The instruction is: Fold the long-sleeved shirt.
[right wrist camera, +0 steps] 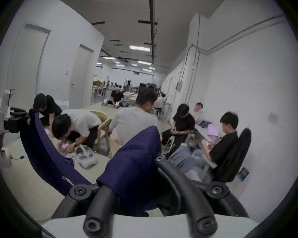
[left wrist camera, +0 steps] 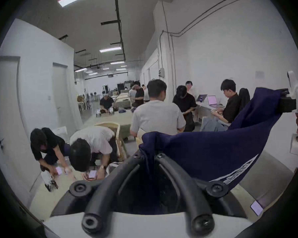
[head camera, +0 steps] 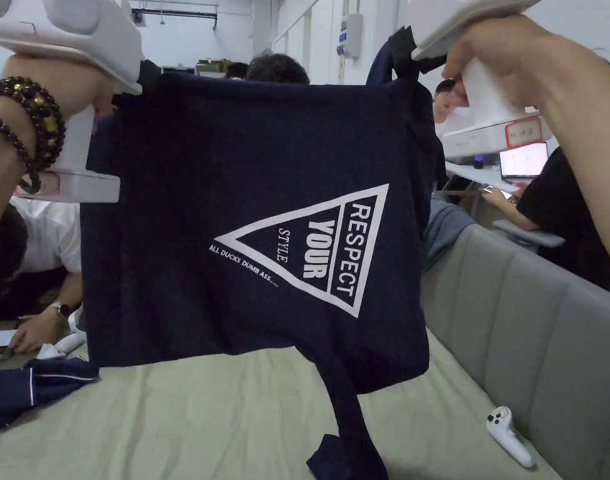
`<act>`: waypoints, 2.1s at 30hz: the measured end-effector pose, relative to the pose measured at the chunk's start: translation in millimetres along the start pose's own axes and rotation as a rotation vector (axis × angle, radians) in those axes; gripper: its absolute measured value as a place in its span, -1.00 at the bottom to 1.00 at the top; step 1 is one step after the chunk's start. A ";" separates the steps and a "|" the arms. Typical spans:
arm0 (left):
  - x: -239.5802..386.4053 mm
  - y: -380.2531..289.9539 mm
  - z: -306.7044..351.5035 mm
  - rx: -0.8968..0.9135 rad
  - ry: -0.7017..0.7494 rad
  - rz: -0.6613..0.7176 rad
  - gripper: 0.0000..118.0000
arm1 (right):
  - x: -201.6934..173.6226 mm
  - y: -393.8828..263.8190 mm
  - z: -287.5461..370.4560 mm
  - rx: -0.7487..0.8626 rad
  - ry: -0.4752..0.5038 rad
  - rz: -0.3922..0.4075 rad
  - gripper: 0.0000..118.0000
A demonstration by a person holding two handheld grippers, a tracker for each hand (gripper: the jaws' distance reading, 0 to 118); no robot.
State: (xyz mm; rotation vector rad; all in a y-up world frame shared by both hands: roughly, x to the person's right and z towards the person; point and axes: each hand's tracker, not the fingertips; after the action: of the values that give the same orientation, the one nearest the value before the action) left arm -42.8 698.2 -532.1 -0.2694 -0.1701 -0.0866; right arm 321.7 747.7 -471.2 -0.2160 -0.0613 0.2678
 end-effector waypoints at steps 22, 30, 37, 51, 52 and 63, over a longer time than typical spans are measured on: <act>18.1 -337.8 -91.7 -0.487 -0.048 0.129 -0.80 | -98.0 -356.3 -106.9 -0.563 0.131 -0.079 -0.90; 5.1 -377.6 -16.6 -0.338 -0.097 0.159 -0.80 | -113.9 -390.3 -6.1 -0.440 0.133 -0.095 -0.90; 31.3 -515.8 136.0 -0.489 -0.114 0.196 -0.80 | -139.8 -508.1 134.2 -0.596 0.179 -0.103 -0.90; 44.7 -601.5 171.4 -0.696 -0.126 0.155 0.88 | -176.5 -598.1 168.4 -0.919 0.252 -0.042 0.69; 37.9 -594.6 174.4 -0.659 -0.137 0.141 0.79 | -168.3 -587.4 178.8 -0.864 0.256 -0.086 0.99; 6.9 -537.1 181.5 -0.493 -0.070 0.162 -0.94 | -113.3 -542.7 198.8 -0.630 0.187 -0.269 -0.98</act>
State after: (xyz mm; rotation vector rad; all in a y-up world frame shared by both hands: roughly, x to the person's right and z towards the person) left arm -122.2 231.4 -220.4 -0.7770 -0.1950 0.0441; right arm 333.8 246.8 -161.6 -0.8511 0.0128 -0.0497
